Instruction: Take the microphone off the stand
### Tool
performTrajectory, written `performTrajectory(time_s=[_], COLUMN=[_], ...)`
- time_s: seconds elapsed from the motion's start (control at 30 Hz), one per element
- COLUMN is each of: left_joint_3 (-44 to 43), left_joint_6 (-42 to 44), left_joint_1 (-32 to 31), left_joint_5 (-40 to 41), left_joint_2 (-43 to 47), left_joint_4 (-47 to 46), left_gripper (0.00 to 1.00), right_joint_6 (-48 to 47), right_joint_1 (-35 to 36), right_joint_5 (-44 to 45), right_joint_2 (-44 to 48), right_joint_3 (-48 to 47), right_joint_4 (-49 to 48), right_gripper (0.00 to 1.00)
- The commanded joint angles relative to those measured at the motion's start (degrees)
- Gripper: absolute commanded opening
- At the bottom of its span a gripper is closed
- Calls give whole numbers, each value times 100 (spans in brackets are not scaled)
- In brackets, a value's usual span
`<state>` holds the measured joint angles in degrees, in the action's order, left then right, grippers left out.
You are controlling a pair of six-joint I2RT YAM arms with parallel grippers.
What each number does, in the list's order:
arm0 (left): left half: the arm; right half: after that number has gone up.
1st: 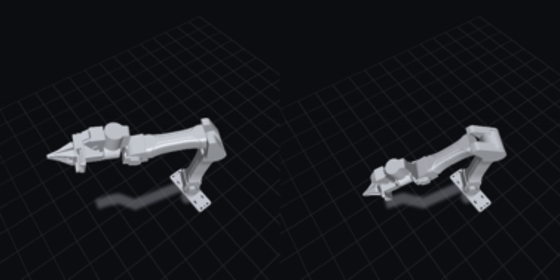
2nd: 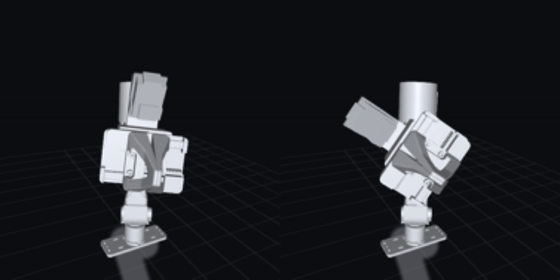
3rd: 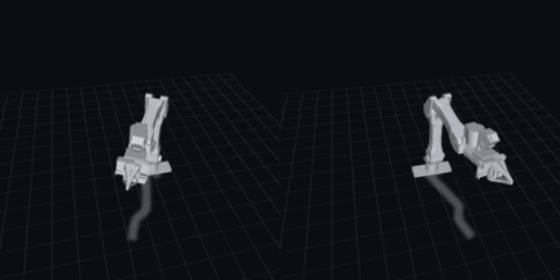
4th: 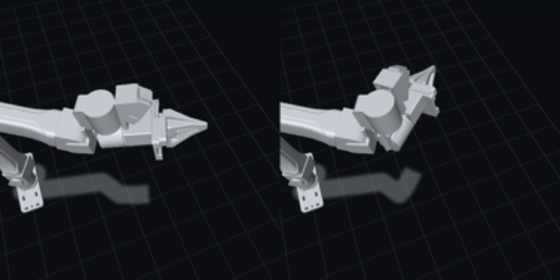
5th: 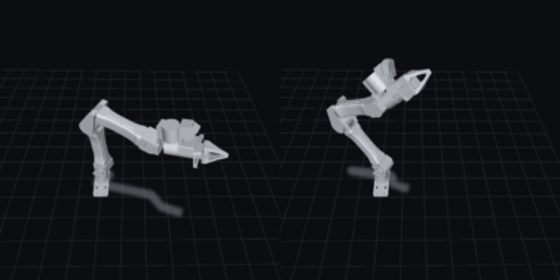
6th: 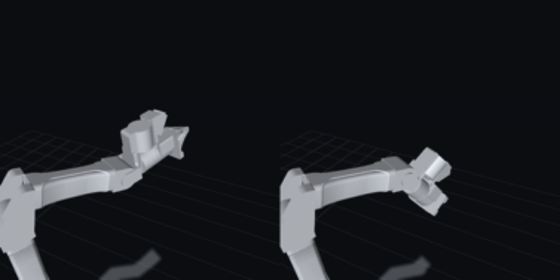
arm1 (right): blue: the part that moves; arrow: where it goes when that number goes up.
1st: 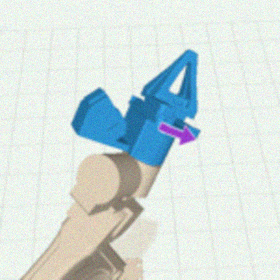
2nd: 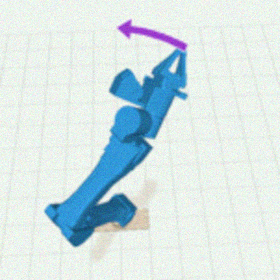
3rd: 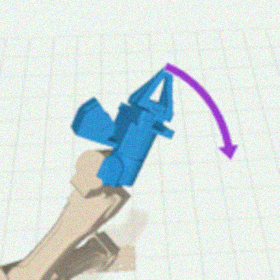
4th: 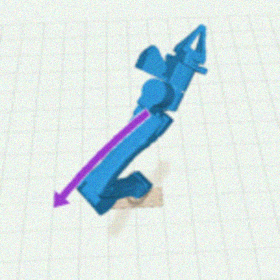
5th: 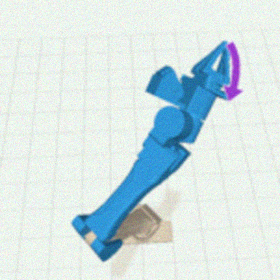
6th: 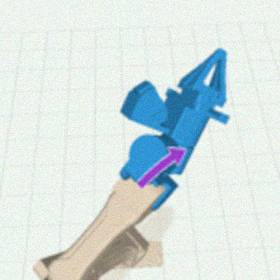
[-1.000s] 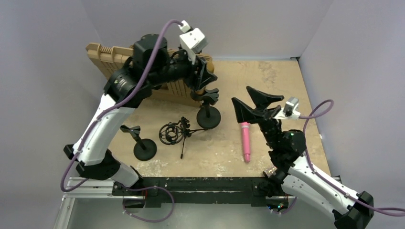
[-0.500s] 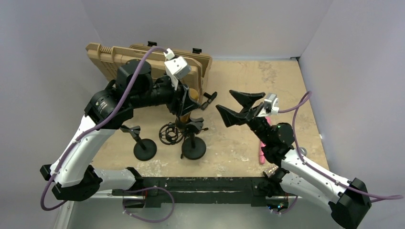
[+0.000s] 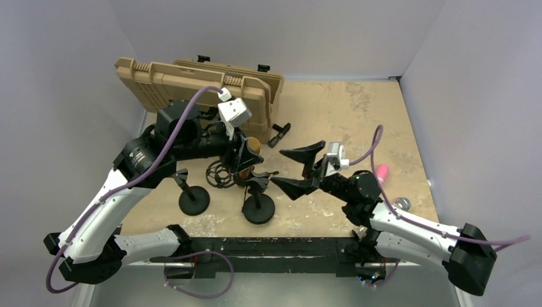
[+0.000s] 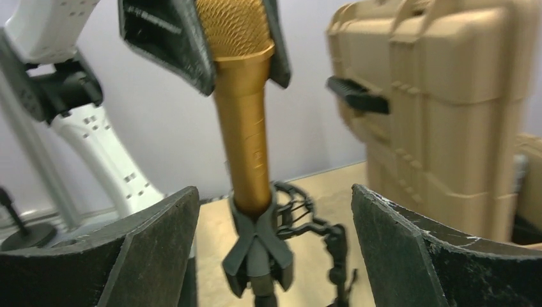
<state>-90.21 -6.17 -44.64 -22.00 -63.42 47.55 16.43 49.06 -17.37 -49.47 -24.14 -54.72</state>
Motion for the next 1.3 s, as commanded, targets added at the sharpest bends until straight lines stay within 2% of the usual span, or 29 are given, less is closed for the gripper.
performTrajectory(time_s=[0.0,0.13,0.33,0.4,0.47,0.53,0.67,0.73,0.87,0.97,1.27], left_joint_3=[214,418,807,1040,1539,1919,2057,2059,1946,2073,2014], left_joint_6=[220,290,277,161,-73,-252,9,186,349,176,-278], left_joint_1=[18,18,25,22,17,8,-36,-41,-37,-42,-49], left_joint_5=[-262,-358,173,274,278,346,1051,1139,589,83,-259], left_joint_2=[458,613,865,933,1056,1026,956,975,798,762,637], left_joint_4=[-435,-293,-237,-493,-1348,-1794,-1671,-1579,-1343,-1579,-2108], left_gripper=[0,0,0,0,0,0,0,0,0,0,0], right_joint_6=[-22,53,-31,-63,-72,-62,-10,20,-6,-47,-43], right_joint_1=[522,579,578,579,579,579,579,579,579,579,579], right_joint_5=[214,102,94,148,185,250,448,514,507,417,364], right_joint_2=[-451,-576,-508,-519,-519,-521,-373,-201,-48,-269,-767], right_joint_3=[-68,61,197,218,268,300,409,564,792,759,779], right_joint_4=[-311,-850,-1199,-1250,-1355,-1440,-1410,-1475,-1722,-1845,-2105], right_gripper=[86,85,86,86,86,86,85,85,86,85,84])
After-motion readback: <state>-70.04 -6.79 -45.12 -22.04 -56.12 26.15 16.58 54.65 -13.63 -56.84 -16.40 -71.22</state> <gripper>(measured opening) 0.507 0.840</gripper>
